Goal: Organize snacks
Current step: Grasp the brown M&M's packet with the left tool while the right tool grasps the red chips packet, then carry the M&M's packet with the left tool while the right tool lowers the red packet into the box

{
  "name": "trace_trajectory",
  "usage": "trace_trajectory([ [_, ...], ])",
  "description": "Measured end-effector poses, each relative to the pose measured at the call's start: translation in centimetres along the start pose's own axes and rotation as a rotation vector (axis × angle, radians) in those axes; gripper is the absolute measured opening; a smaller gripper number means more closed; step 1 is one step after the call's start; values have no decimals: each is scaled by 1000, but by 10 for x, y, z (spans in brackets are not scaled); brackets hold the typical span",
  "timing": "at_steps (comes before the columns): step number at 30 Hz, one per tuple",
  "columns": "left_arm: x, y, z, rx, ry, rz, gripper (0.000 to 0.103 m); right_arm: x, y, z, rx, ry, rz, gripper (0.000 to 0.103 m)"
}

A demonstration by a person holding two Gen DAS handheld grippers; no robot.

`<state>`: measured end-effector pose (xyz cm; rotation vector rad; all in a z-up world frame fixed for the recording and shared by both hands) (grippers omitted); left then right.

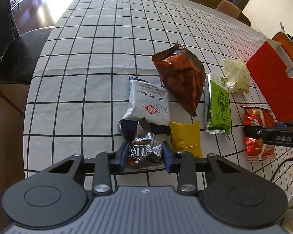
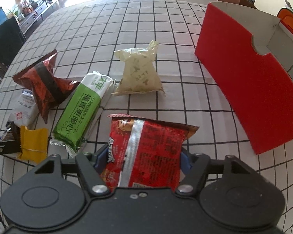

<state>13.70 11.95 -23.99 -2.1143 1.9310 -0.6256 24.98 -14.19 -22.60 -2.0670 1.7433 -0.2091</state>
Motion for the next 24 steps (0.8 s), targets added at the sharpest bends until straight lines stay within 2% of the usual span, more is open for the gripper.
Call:
trace_trajectory([
  [6,-2,3,-12,-1,-3,-64,31,2,-3,-29,23,-60,-21,70],
  [11,9,2,-29,18,-10,-71,31,10,-8,-50,43,-101,-36,70],
  [18,33,-11,-54,68,-5,-71,31,29,-17,-79,77,-133,-51,70],
  [24,70,-30,-68,99,12,-37,31,49,-37,-108,136,-164,-75,70],
])
Point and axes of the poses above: each gripper's, at about its wrist camera, not at the fingertips, and z roughly the way its jaws point, x to its right, y to its underside, the point moved 10 cm from there along z, roughly the way its jaws point, and after that the axes turned 7 degrees about z, right-handed, at the moved point
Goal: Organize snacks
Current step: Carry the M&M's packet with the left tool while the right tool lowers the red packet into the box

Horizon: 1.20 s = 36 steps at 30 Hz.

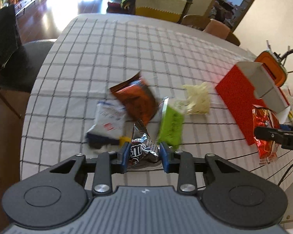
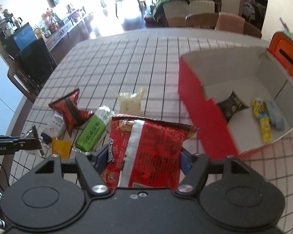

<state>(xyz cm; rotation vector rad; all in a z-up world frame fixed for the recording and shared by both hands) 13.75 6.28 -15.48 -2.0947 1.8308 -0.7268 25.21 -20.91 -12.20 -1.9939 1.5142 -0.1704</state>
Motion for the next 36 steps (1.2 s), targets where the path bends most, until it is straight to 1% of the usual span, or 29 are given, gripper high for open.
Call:
trace_trajectory([
  [6,50,-28,-8,45,32,62,31,30,-26,-18,49,6,-16,70],
  [10,84,-47,-6,69,52,102,31,53,-40,-25,76,25,-29,70],
  [15,125,-67,2,84,62,152,31,82,-56,-27,85,39,-41,70],
  [22,188,-95,17,103,98,202,31,127,-77,-25,81,43,-51,70],
  [30,256,-121,38,99,128,248,31,177,-101,-19,76,66,-69,70],
  [36,297,-134,68,49,143,252,31,211,-109,-4,39,90,-79,70],
])
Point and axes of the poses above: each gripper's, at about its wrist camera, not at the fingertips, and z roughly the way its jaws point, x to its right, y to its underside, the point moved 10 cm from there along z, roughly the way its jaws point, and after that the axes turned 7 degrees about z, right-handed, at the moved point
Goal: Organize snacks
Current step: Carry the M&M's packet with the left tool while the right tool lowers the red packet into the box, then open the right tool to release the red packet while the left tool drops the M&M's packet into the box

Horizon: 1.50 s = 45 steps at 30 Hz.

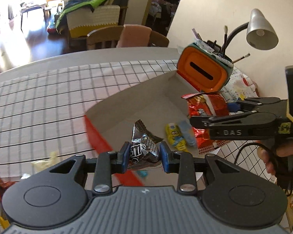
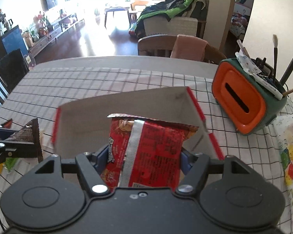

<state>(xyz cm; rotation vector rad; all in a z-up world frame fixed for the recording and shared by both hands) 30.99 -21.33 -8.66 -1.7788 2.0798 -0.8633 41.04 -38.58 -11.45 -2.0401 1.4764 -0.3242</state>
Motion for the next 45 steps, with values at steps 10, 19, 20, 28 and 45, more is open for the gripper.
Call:
trace_trajectory([
  [10,20,-14,61,-100,-36,-5,31,28,6,37,-92,-3,-44,70],
  [19,16,-13,106,-208,-63,-29,31,28,11,67,-159,2,-101,69],
  [20,16,-14,108,-218,-61,-33,31,26,11,69,-168,-5,-111,69],
  [28,11,-9,130,-332,-94,-52,31,20,17,93,-263,28,-214,69],
  [45,3,-5,144,-375,-99,-75,33,18,12,89,-245,28,-205,72],
])
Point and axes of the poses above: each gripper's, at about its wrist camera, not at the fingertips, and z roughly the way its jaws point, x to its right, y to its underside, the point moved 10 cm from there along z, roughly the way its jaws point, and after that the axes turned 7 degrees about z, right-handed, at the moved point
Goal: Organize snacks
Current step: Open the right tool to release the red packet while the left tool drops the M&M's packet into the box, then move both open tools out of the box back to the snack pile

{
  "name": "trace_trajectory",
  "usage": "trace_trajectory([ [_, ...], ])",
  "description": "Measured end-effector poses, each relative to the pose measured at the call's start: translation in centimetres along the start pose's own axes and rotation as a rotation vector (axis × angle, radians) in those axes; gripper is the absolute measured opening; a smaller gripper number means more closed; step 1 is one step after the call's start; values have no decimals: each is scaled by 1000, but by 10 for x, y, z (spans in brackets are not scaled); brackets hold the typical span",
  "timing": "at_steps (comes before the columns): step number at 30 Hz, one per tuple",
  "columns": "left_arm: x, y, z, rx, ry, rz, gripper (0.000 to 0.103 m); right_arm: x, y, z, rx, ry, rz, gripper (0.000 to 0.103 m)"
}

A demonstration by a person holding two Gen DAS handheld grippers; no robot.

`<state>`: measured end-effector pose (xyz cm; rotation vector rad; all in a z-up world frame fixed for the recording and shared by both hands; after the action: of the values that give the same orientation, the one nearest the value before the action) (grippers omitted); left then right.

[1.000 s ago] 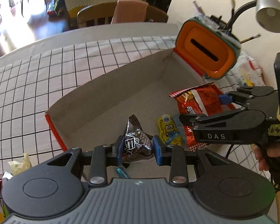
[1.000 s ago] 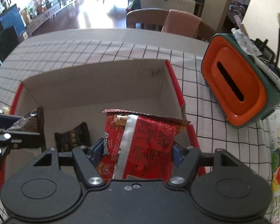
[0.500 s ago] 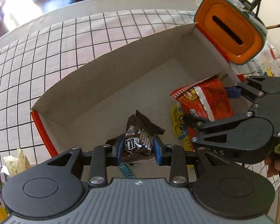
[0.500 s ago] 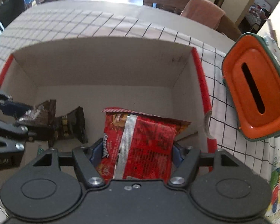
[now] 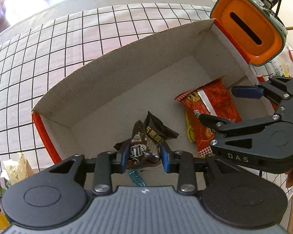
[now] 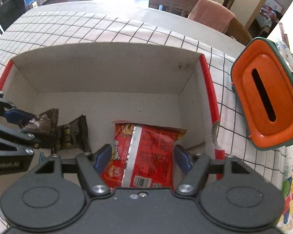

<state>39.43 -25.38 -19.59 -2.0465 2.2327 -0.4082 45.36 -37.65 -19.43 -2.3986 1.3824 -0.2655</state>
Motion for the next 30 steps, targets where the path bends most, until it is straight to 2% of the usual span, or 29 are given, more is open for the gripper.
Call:
trace_trajectory([
  [3,-2,3,-9,15,17,-6,42,1,0,-8,18,-12,8,75],
  [6,-4,5,-20,42,34,-11,47,1,1,-16,33,-19,20,76],
  [16,-7,19,-55,144,75,-4,49,0,7,-52,94,-46,75,83],
  [30,-10,38,-113,325,58,58,49,-28,12,-110,213,-89,122,90],
])
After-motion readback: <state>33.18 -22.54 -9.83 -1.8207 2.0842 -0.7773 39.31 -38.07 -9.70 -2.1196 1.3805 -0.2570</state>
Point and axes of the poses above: each gripper's, at about its wrist camera, not at the fingertips, and z roughly the way its jaws point, x to its right, y to its underside, the point moved 10 cm from there along z, roughly the way its jaws point, and after that the axes turned 7 degrees about z, right-handed, at the moved point
